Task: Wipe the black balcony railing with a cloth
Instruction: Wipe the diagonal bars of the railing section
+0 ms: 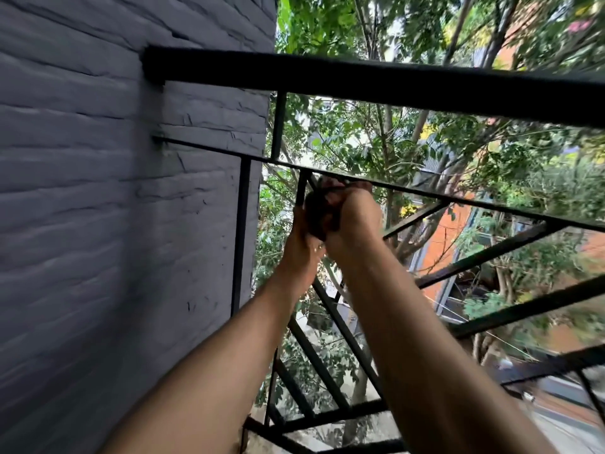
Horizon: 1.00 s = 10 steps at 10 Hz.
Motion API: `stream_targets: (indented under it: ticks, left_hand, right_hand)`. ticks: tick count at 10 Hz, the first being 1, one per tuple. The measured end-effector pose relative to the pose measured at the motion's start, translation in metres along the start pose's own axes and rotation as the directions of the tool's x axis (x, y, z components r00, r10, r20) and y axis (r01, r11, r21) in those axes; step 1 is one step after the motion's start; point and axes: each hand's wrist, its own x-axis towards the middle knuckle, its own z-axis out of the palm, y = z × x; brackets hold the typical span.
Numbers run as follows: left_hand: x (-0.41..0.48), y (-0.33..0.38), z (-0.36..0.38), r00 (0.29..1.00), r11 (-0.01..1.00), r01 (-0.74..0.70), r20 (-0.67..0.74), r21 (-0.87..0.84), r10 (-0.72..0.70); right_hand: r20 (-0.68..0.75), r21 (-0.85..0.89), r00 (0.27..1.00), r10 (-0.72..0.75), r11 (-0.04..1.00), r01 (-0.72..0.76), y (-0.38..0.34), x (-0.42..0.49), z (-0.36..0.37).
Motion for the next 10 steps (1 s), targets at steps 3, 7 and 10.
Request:
stream_targets:
  ticks: [3, 7, 10]
  left_hand:
    - [0.000, 0.001, -0.006, 0.999, 0.999, 0.030, 0.042, -0.033, -0.028]
    - [-0.009, 0.001, -0.010, 0.999, 0.995, -0.030, 0.027, 0.094, 0.028]
    - [-0.013, 0.002, -0.022, 0.883, 0.997, -0.080, -0.464, -0.005, 0.068]
  right_hand:
    - [0.483, -0.865, 0.841, -0.243, -0.279, 0.416, -0.010, -0.004, -0.081]
    - [0.620, -0.708, 0.719, -0.315, -0.619, 0.339, -0.059, -0.002, -0.039]
    - [0.822, -0.480, 0.533, -0.199, -0.747, 0.460, -0.004, 0.029, -0.020]
